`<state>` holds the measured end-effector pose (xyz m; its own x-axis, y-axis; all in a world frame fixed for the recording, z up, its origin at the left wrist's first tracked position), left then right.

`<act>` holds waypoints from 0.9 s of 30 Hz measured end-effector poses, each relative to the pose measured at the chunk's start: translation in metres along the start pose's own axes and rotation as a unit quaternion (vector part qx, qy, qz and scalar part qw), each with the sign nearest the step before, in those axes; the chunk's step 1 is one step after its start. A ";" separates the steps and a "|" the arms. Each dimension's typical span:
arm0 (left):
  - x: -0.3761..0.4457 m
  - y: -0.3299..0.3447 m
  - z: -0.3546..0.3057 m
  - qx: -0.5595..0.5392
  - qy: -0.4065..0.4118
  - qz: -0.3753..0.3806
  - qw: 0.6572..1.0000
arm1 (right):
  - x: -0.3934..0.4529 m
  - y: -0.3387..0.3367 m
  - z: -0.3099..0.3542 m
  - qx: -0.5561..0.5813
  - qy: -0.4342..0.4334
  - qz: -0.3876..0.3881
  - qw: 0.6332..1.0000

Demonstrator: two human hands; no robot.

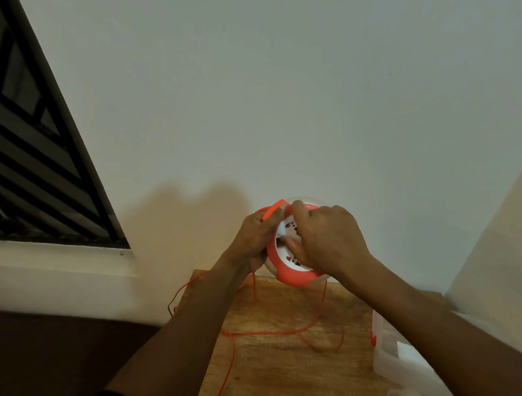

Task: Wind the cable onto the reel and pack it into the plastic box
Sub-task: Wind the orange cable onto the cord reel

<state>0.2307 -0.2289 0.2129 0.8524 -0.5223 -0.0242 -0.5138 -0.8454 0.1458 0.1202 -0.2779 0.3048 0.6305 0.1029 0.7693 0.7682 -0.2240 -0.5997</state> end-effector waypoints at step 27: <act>-0.001 0.008 -0.014 0.028 0.019 0.004 0.999 | 0.000 -0.003 0.003 0.001 -0.036 0.023 0.999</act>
<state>0.2273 -0.2334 0.2279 0.8510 -0.5249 0.0146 -0.5239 -0.8470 0.0900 0.1187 -0.2741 0.3061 0.6718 0.1624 0.7227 0.7381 -0.2287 -0.6348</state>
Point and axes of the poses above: each hand's wrist, its own x-axis towards the middle knuckle, its own y-axis out of the palm, z = x × y, the point moved 9 cm from there along x, towards the middle knuckle, and after that the axes turned 10 degrees about -z, right-handed, at the moved point
